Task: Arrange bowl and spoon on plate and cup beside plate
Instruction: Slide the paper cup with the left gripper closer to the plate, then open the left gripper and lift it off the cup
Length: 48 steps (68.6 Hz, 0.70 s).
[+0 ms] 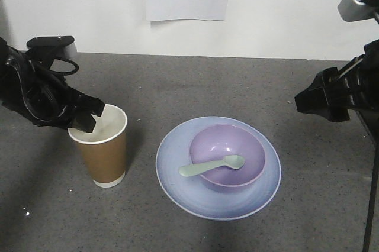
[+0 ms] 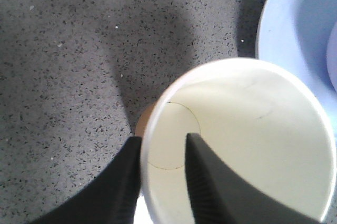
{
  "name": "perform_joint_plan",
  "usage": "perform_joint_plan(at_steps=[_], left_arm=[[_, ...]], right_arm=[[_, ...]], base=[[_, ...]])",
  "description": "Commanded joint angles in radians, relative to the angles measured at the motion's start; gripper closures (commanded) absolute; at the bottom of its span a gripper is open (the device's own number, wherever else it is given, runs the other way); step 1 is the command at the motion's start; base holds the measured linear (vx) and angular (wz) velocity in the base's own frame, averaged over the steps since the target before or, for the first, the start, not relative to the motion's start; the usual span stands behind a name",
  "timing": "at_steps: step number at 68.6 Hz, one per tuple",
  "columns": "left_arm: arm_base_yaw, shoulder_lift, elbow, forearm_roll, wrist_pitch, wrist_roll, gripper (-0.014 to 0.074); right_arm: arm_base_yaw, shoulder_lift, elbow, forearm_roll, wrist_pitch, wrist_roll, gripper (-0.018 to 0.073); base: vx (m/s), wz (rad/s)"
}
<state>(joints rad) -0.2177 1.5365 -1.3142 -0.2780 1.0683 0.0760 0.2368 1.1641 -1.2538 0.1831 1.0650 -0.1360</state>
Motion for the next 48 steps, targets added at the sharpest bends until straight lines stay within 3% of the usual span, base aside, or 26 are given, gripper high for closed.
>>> perform_joint_plan(at_steps=[1,21,39,48], left_arm=[[-0.007,-0.036,-0.022,-0.028,-0.028,-0.005,0.0273],[-0.006,-0.038,-0.024,-0.015,-0.044,-0.005,0.0049],[-0.005,-0.096,-0.024,0.017,-0.102,-0.01,0.0035],[-0.005,-0.17,-0.024,0.073,-0.134,-0.057,0.0035]], right_arm=[[-0.003,-0.019,-0.022,0.004,-0.053,-0.004,0.0032],[-0.003,-0.019,-0.022,0.004,-0.052,-0.004,0.0032],[-0.003,-0.019,-0.022,0.004,-0.052,-0.004,0.0032],[-0.003,-0.019,-0.022,0.004,-0.052,-0.004,0.0032]], base=[[0.0,0.0],[0.0,0.0],[0.0,0.0],[0.0,0.0]])
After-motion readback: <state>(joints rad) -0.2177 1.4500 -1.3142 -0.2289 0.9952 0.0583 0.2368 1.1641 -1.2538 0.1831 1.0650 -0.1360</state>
